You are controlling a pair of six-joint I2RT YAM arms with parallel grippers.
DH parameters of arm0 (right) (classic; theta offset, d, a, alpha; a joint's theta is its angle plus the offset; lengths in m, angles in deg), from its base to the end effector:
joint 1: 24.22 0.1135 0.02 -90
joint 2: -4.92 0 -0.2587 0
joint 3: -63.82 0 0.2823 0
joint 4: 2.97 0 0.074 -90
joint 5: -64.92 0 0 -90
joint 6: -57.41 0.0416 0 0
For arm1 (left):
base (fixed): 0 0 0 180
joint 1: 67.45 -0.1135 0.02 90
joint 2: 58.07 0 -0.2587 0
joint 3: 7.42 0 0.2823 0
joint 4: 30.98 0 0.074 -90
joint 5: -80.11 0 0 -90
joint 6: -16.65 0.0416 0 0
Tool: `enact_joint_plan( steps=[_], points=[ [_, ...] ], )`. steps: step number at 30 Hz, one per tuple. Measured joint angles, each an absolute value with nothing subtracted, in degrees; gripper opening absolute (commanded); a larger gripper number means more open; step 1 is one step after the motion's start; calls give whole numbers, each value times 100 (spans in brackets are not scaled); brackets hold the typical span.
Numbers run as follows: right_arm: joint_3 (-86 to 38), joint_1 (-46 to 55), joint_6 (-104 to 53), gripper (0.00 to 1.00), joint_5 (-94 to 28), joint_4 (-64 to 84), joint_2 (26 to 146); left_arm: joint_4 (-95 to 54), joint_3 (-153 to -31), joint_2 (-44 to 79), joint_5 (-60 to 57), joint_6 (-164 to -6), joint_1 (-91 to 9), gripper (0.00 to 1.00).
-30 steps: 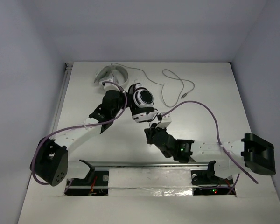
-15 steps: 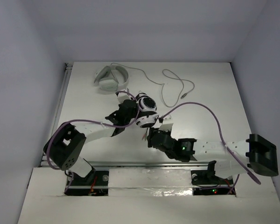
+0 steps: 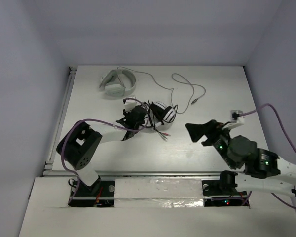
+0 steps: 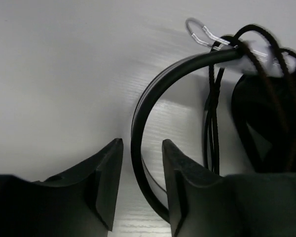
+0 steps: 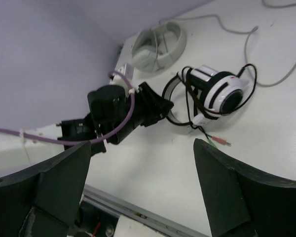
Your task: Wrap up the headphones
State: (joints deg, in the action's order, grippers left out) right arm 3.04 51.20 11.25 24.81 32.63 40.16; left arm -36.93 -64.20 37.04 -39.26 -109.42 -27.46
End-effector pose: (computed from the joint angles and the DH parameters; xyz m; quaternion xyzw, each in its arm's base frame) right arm 0.0717 0.1494 0.3669 0.0716 0.7424 0.3391 0.5733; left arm 0.2871 -0.2142 0.1370 -0.0931 0.8513 -0.1122 0.5040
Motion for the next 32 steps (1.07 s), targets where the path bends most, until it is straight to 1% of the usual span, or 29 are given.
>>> enact_joint_plan(
  steps=[1,2,3,4,6,7,8,9,10,11,12,13,14,17,18,19,21,22,23,26,29,32],
  points=[
    [271,5120,1116,91,2588,3377,3761,-3665,-6420,3696,-4002,-10945,-2761,47],
    [238,5118,1116,92,2695,3495,3560,-3660,-6420,3663,-4022,-10899,-2768,51],
    [201,5118,1114,92,2774,3619,3424,-3645,-6420,3617,-4059,-10914,-2772,52],
    [173,5118,1112,92,2839,3709,3352,-3610,-6420,3547,-4090,-10907,-2774,54],
    [133,5120,1079,92,2951,3871,3321,-3575,-6405,3289,-4138,-10890,-2774,61],
    [133,5120,1068,91,2994,3939,3348,-3555,-6394,3138,-4157,-10892,-2774,64],
    [133,5120,1050,89,3023,3991,3387,-3512,-6391,2952,-4168,-10890,-2774,71],
    [133,5120,1028,85,3049,4052,3442,-3468,-6391,2756,-4186,-10873,-2774,74],
    [133,5120,998,67,3069,4096,3503,-3424,-6391,2559,-4199,-10873,-2774,76],
    [133,5120,954,54,3082,4144,3555,-3361,-6391,2356,-4210,-10873,-2768,80],
    [131,5120,921,37,3097,4183,3592,-3271,-6380,2146,-4219,-10873,-2753,83],
    [129,5120,897,5,3128,4218,3608,-3210,-6352,1940,-4234,-10870,-2735,96],
    [124,5120,832,0,3128,4227,3610,-3125,-6304,1689,-4243,-10864,-2702,99],
    [83,5120,764,0,3176,4266,3511,-2852,-6013,727,-4188,-10857,-2600,99],
    [61,5120,744,1,3195,4280,3457,-2723,-5928,351,-4153,-10842,-2562,99],
    [44,5120,725,18,3215,4288,3385,-2585,-5873,-33,-4129,-10820,-2534,99],
    [4,5120,672,47,3283,4323,3199,-2347,-5871,-761,-4096,-10774,-2508,99],
    [-18,5120,657,91,3324,4339,3103,-2250,-5895,-1074,-4094,-10759,-2508,99],
    [-50,5120,637,100,3366,4354,2993,-2102,-5963,-1318,-4072,-10715,-2508,99],
    [-230,5120,515,100,3558,4402,2731,-1695,-6367,-1655,-3965,-10597,-2512,99],
    [-354,5120,486,100,3718,4395,2600,-1542,-6756,-1701,-3731,-10473,-2512,99],
    [-359,5120,469,100,3775,4376,2659,-1518,-6846,-1692,-3497,-10339,-2512,99]
  ],
)
